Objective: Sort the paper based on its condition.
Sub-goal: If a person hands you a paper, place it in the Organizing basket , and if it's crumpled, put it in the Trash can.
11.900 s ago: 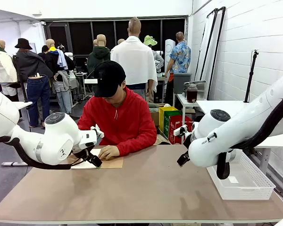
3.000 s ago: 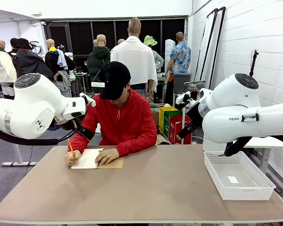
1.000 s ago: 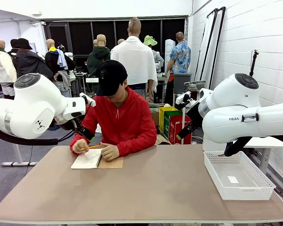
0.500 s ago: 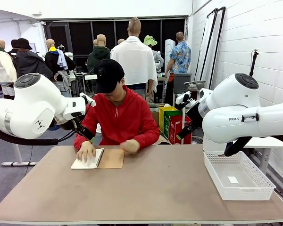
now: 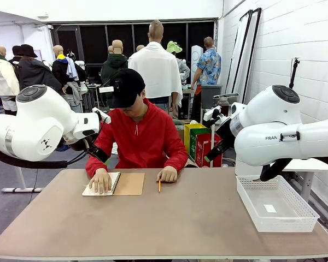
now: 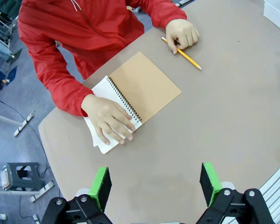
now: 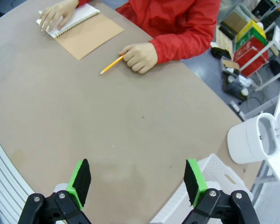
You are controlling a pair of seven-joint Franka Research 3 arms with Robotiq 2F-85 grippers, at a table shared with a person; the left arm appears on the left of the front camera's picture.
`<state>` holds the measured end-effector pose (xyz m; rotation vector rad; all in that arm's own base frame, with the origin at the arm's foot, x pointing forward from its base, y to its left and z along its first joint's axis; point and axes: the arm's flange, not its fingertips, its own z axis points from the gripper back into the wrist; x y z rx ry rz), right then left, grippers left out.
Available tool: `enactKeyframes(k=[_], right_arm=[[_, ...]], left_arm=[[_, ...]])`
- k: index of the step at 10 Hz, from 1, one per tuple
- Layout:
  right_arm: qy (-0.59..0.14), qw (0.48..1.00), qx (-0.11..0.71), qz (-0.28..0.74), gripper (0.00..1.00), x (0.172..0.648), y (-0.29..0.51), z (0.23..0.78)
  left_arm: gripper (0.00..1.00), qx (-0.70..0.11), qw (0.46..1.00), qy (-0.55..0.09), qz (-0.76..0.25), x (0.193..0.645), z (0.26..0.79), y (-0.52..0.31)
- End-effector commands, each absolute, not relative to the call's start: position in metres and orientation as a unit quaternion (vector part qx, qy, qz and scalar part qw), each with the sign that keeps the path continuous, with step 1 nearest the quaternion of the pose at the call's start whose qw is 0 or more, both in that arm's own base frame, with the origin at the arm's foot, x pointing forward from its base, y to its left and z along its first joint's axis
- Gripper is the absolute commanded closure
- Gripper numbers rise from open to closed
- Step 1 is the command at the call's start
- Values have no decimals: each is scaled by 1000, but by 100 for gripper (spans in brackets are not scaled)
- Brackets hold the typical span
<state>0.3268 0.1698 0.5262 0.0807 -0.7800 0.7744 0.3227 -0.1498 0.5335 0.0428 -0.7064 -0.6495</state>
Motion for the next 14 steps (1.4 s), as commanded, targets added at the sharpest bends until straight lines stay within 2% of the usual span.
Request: enactKeyframes(k=[1, 14], right_arm=[[-370, 854, 40, 363, 0, 327, 170, 526], [-370, 854, 40, 363, 0, 327, 170, 526]], left_arm=[[0, 21, 887, -340, -313, 323, 534, -150], [0, 21, 887, -340, -313, 323, 534, -150]])
